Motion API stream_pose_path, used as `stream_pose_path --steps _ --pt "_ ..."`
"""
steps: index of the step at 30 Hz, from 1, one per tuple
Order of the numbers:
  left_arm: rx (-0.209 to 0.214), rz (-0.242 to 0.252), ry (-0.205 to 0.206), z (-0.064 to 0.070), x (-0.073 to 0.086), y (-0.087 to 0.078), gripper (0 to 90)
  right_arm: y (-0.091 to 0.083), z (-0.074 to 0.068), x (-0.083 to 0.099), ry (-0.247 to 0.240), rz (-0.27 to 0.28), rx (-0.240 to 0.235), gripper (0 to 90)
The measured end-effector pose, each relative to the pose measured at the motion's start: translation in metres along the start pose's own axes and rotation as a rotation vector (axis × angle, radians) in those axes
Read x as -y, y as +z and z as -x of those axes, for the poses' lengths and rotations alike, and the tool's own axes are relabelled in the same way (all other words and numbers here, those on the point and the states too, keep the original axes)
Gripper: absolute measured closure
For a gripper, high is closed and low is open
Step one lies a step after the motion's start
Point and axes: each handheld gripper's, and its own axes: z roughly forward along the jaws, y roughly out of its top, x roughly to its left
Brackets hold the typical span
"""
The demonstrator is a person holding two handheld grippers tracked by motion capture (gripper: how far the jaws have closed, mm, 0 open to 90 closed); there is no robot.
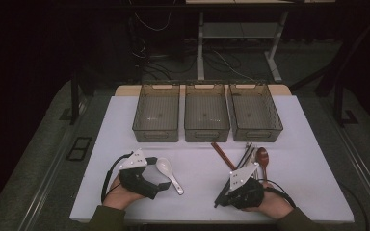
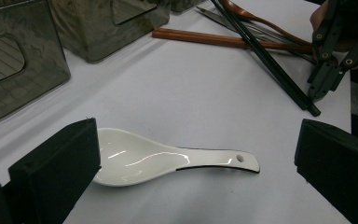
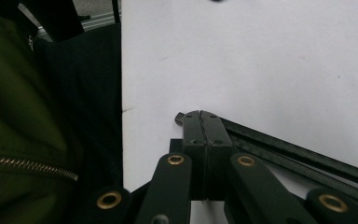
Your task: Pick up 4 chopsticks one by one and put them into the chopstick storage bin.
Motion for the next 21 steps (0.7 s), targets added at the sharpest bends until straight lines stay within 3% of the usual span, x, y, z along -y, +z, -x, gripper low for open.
stream_pose_path --steps 21 --pt "0.001 0.000 0.002 0.000 0.000 0.000 0.0 0.014 0.009 -0.015 0.002 0.018 0.031 89.5"
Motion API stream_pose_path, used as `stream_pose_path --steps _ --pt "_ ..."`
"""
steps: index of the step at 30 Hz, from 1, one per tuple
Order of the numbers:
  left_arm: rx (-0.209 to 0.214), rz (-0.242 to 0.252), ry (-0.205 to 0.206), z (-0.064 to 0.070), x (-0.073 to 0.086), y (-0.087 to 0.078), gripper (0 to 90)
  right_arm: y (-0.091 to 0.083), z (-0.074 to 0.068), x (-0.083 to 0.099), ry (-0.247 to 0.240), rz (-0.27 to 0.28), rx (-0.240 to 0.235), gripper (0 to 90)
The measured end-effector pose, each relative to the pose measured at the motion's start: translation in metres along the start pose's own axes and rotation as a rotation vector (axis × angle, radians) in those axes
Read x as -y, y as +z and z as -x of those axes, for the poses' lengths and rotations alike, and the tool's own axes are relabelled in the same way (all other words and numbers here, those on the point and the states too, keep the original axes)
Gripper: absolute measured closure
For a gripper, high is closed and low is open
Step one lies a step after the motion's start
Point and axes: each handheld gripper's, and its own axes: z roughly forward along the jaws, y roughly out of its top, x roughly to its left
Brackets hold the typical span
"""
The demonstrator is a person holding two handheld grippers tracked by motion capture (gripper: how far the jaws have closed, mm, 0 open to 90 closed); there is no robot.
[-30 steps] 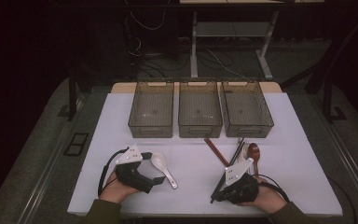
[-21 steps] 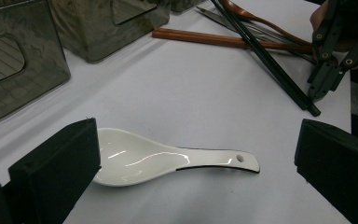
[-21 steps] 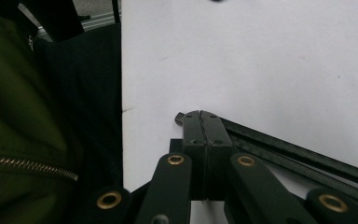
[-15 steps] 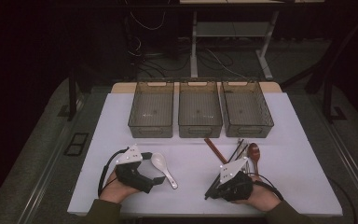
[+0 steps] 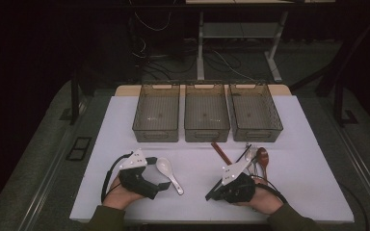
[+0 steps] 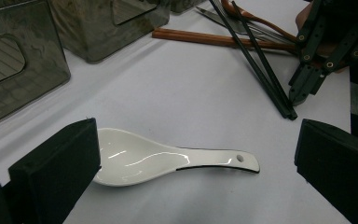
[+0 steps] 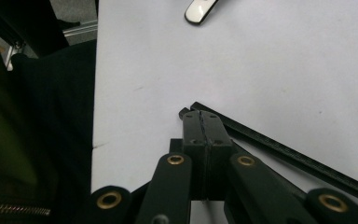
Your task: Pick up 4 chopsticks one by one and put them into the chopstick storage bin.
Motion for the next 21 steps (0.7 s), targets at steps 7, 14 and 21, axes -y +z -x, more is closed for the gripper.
stream_pose_path --steps 7,14,21 --pt "-0.001 0.002 -0.002 0.000 0.000 0.000 0.0 0.003 0.003 -0.003 -0.004 0.004 0.008 89.4" --pt "0.001 0.006 -0.004 0.000 0.000 -0.001 0.0 -0.004 0.007 -0.005 0.004 0.024 0.007 89.4" --pt "0.000 0.007 -0.007 0.000 0.000 -0.001 0.0 -0.037 0.031 -0.004 0.100 0.070 0.126 89.4"
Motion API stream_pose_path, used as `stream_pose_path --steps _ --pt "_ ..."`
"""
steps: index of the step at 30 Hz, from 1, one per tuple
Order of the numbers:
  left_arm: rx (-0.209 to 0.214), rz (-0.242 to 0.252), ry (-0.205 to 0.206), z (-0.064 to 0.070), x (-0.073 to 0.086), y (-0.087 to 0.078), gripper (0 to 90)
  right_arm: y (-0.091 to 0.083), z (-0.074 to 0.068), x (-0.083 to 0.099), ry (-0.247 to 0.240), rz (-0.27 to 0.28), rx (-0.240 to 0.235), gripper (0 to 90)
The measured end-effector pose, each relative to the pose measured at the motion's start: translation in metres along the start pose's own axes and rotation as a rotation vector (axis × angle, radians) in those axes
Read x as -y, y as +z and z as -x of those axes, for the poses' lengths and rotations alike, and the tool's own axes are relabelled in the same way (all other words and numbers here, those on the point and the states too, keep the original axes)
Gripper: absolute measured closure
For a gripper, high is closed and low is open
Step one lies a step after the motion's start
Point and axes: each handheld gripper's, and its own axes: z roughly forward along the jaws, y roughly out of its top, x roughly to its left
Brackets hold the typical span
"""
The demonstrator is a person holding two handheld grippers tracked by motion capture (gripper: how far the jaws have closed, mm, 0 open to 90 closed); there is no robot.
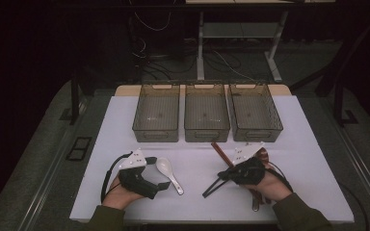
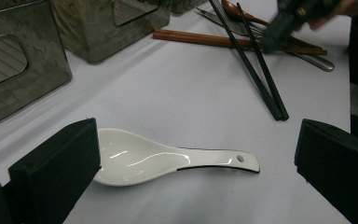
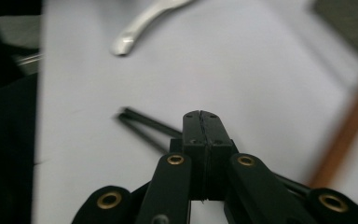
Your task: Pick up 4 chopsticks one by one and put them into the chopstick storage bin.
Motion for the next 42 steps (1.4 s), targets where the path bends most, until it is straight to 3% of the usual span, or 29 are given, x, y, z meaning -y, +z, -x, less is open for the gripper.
stream_pose_path --steps 4,8,14,32,42 --pt "0.001 -0.001 -0.001 0.000 0.000 0.000 0.0 -0.013 0.025 0.000 0.079 -0.001 0.099 89.5" --pt "0.001 -0.007 0.004 0.000 0.000 0.001 0.0 -0.015 0.054 0.005 0.130 -0.043 0.199 89.5" --pt "0.003 -0.005 0.001 -0.001 0.000 0.001 0.0 -0.003 0.070 0.010 0.156 -0.080 0.217 89.5" --pt "0.001 -0.006 -0.003 -0.001 0.001 0.000 0.0 -0.006 0.063 0.015 0.147 -0.149 0.220 89.5" --pt "0.003 -0.008 0.000 -0.001 0.001 0.001 0.0 -0.007 0.060 0.011 0.138 -0.126 0.220 89.4"
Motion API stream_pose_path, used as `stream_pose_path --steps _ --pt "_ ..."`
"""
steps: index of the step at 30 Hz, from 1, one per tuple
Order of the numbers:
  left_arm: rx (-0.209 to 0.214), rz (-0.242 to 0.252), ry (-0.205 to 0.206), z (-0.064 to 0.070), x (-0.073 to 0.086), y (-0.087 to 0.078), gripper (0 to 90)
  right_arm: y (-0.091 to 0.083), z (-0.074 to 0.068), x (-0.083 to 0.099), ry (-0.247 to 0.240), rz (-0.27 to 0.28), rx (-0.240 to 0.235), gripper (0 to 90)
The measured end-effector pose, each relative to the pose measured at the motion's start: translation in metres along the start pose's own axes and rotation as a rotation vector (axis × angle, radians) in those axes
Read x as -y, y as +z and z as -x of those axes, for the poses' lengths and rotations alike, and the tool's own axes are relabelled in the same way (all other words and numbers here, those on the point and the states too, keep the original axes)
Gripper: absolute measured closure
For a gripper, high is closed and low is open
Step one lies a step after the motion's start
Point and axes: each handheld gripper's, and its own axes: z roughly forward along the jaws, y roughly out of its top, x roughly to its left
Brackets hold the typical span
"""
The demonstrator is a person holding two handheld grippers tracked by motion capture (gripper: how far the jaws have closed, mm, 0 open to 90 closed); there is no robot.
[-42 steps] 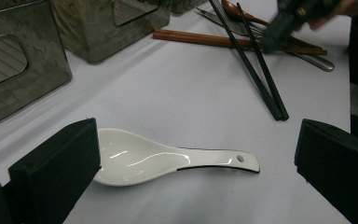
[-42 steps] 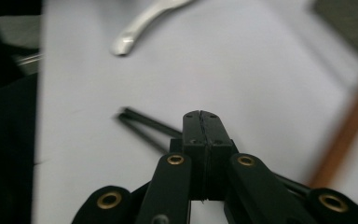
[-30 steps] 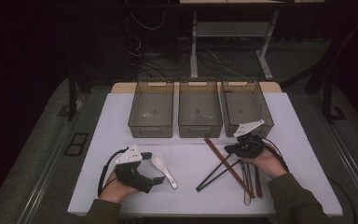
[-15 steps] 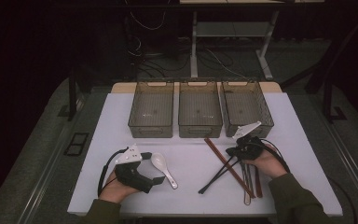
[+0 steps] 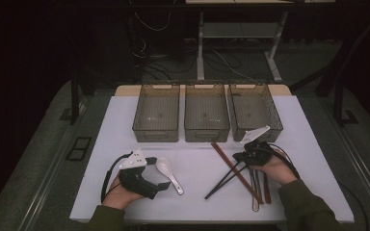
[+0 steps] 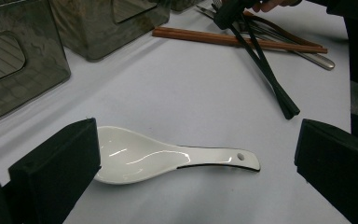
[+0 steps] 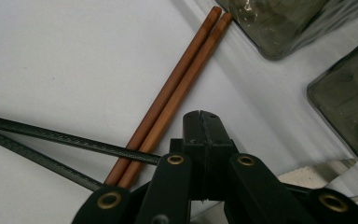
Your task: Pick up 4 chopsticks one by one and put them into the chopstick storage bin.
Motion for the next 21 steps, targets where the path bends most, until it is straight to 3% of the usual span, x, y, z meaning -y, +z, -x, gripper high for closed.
stream_pose_path --steps 9,21 --pt "0.001 0.000 0.000 0.001 0.000 0.000 0.0 0.008 0.012 -0.016 0.009 0.000 0.044 89.4" --pt "0.001 0.000 0.000 0.000 0.000 0.000 0.0 0.001 0.024 -0.005 0.044 -0.052 0.070 89.4"
